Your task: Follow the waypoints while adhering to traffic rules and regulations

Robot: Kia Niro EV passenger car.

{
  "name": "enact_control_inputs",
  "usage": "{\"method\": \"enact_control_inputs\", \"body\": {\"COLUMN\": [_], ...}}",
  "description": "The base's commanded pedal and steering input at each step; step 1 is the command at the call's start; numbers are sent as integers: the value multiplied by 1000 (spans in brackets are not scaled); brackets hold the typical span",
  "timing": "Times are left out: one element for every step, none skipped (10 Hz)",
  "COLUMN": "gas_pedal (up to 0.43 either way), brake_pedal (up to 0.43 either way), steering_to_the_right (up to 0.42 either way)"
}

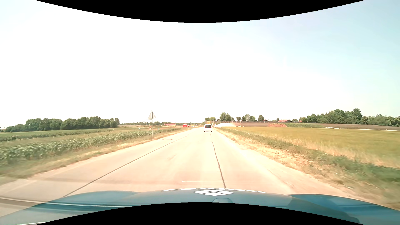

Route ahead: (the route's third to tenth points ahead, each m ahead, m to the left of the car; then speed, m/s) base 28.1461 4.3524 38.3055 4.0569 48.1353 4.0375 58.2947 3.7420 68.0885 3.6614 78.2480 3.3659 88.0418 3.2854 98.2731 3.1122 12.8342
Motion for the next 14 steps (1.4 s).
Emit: {"method": "enact_control_inputs", "body": {"gas_pedal": [110,110,110,110,110,110,110,110,110,98,98,98,98,98], "brake_pedal": [0,0,0,0,0,0,0,0,0,0,0,0,0,0], "steering_to_the_right": [3,3,3,3,3,3,3,2,2,2,1,1,0,0]}}
